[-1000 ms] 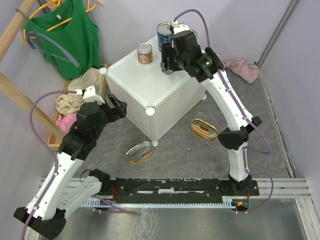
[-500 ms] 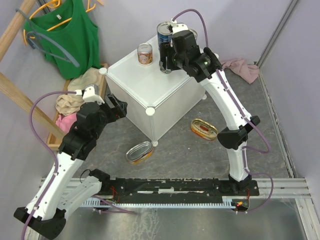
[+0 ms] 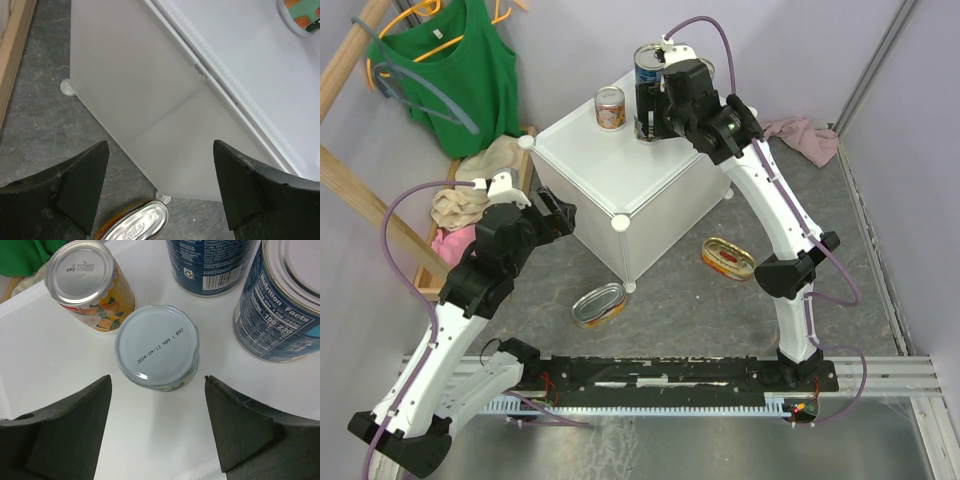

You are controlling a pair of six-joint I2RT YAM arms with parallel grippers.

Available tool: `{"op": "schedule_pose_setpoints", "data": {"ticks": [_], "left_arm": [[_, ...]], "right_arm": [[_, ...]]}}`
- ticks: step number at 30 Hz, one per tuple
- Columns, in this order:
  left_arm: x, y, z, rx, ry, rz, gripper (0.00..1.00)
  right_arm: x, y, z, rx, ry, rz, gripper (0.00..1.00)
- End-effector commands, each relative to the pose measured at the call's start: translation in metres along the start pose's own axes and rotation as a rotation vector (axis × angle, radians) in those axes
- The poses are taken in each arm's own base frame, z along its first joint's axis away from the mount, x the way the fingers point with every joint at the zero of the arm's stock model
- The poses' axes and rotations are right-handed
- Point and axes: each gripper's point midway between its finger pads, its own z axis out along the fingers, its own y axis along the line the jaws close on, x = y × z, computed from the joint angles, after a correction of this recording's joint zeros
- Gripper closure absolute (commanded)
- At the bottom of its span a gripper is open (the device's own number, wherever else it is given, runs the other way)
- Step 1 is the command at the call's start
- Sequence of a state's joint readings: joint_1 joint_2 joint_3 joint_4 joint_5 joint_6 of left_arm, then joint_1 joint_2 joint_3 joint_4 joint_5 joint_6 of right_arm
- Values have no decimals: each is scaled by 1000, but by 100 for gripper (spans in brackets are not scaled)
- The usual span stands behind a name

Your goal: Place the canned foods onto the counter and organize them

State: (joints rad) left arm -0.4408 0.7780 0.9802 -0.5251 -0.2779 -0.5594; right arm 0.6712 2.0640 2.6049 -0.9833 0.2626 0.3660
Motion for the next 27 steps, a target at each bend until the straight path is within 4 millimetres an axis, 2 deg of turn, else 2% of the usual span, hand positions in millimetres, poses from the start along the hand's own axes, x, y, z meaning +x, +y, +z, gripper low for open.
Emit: {"op": "schedule_pose_setpoints", "data": {"ticks": [1,14,16,27], "left_arm": [[-9,-11,-1,39,-30,-36,9],[-6,-10,-1,36,-27,-37,9],[-5,-9,-1,34,-24,-35,9],[-2,-8,-2,35,-21,-39,9]], "right_arm": [[-18,4,-1,-21,-61,8,17],[-23,4,-11,-29,-76,11,18],[-16,2,-8,-23,-56,7,18],[-14,-1,-19,-24,-57,13,18]]}}
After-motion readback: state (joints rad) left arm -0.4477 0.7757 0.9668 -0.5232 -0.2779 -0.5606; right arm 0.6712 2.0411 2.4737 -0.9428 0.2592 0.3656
